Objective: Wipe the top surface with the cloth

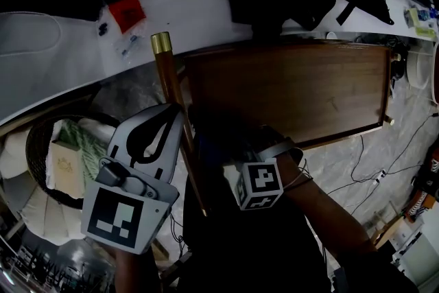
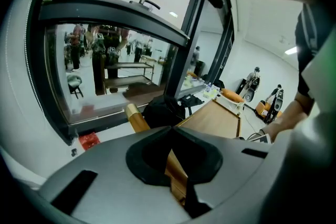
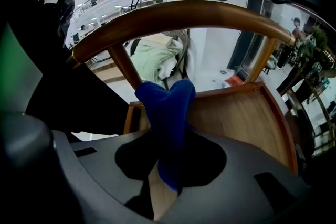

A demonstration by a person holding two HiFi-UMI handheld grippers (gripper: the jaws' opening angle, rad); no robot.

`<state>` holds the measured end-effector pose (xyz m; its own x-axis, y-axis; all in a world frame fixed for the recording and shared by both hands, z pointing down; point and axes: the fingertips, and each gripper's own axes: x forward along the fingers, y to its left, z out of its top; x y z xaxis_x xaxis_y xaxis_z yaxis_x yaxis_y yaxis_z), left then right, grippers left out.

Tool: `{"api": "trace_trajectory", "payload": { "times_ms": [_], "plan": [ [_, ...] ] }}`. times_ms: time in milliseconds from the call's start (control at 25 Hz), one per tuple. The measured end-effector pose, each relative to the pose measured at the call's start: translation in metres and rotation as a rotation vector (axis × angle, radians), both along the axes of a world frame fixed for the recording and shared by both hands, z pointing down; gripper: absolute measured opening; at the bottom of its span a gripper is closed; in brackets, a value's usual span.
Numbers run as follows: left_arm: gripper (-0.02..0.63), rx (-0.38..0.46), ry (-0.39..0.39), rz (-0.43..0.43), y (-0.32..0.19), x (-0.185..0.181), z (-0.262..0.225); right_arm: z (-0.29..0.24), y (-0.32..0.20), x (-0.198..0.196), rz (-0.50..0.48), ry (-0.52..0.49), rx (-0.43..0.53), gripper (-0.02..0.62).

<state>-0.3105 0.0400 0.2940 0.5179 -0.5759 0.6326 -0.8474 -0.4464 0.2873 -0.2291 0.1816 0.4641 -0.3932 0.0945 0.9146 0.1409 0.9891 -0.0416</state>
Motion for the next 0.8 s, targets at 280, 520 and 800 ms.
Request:
{"api": "trace_trajectory", "payload": {
  "times_ms": [280, 520, 800],
  "plan": [
    [0.011, 0.006, 0.004, 0.010, 0.002, 0.006, -0.001, 0.002, 0.029, 0.004, -0.056, 0.021, -0.069, 0.100],
    [0.011, 0.012, 0.005, 0.017, 0.001, 0.011, -0.004, 0.000, 0.043, 0.007, -0.116, 0.043, -0.128, 0.100],
    [0.011, 0.009, 0.021, 0.020, -0.002, 0.019, -0.005, -0.010, 0.034, 0.006, -0.066, -0.016, -0.186, 0.100]
  ]
}}
